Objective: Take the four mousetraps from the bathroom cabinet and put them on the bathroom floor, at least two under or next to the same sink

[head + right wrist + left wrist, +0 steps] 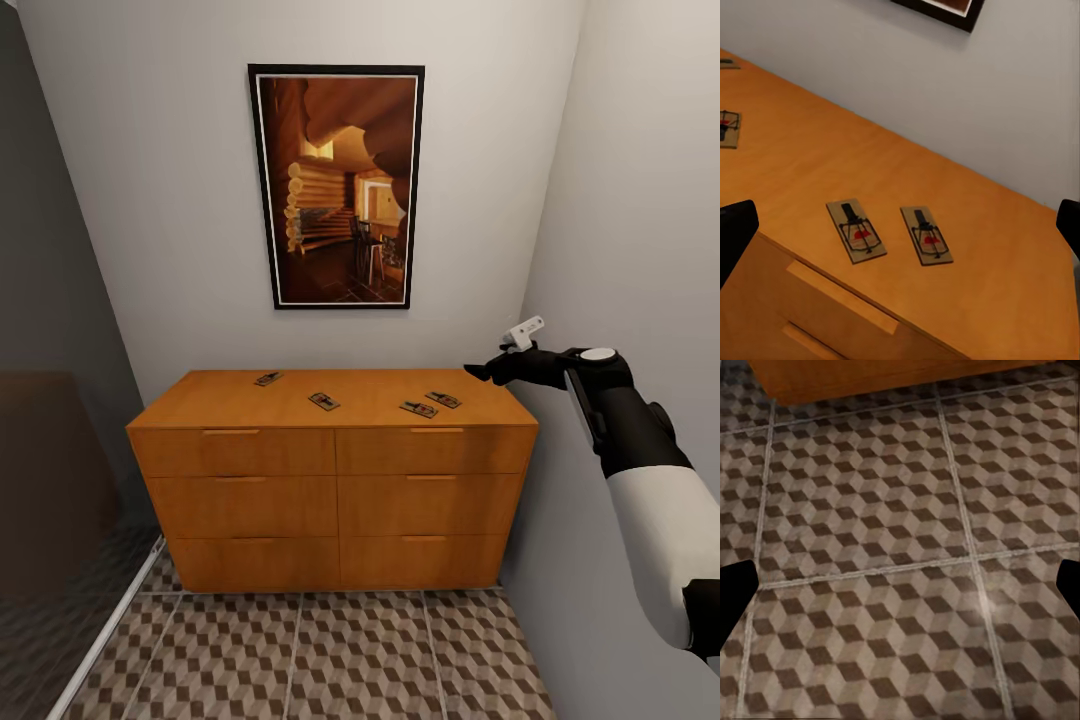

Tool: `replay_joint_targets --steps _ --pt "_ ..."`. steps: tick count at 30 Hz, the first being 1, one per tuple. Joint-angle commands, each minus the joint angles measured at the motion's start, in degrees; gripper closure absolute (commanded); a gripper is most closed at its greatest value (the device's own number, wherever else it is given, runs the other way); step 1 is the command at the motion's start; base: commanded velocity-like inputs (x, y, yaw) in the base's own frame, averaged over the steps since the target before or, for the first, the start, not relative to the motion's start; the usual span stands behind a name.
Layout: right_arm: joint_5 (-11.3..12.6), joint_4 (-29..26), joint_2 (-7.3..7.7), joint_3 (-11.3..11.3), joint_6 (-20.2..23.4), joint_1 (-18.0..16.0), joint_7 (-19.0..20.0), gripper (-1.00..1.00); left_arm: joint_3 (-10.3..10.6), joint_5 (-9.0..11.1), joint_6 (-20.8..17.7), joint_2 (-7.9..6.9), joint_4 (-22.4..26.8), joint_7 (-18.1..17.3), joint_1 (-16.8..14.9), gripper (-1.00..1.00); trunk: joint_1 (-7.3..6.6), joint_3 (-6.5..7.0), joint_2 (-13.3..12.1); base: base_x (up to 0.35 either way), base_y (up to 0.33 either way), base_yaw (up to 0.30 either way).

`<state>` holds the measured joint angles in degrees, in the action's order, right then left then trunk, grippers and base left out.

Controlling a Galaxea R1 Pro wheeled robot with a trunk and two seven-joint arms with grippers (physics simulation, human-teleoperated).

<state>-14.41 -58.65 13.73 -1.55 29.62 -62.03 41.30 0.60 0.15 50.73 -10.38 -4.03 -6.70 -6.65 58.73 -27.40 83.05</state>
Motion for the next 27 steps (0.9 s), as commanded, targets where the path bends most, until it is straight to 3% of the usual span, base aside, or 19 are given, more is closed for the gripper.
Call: replay_joint_targets --steps 1,4,6,14,22,27 --pt "-0.51 -0.08 0.05 -0.04 0.12 -0.04 0.34 -1.00 0.02 0.06 2.27 -0.19 -0.24 -0.10 0.96 -1.00 0.00 -0.05 0.03 0.000 0.000 0.000" --pt "-0.52 -0.07 0.10 -0.03 0.10 -0.05 0.36 -1.00 0.02 0.09 7.99 -0.69 -0.33 0.06 4.31 -1.00 0.00 -0.05 0.03 0.000 0.000 0.000" --pt "-0.51 -0.06 0.12 -0.03 0.09 -0.04 0.36 -1.00 0.02 0.10 9.27 -0.90 -0.34 0.11 5.64 -1.00 0.00 -0.05 0.03 0.000 0.000 0.000" --pt "-0.49 -0.06 0.08 -0.03 0.09 -0.06 0.36 -1.00 0.02 0.10 9.27 -1.31 -0.36 0.17 8.03 -1.00 0.00 -0.05 0.03 0.000 0.000 0.000" --pt "-0.46 -0.06 0.07 -0.03 0.08 -0.04 0.36 -1.00 0.00 0.11 9.27 -1.28 -0.32 0.25 8.29 -1.00 0.00 -0.05 0.03 0.011 0.000 0.000" --pt "-0.46 -0.04 0.07 -0.05 0.08 -0.03 0.36 -1.00 -0.05 0.11 9.27 -1.24 -0.29 0.27 8.31 -1.00 0.00 -0.05 0.03 0.204 0.000 0.000"
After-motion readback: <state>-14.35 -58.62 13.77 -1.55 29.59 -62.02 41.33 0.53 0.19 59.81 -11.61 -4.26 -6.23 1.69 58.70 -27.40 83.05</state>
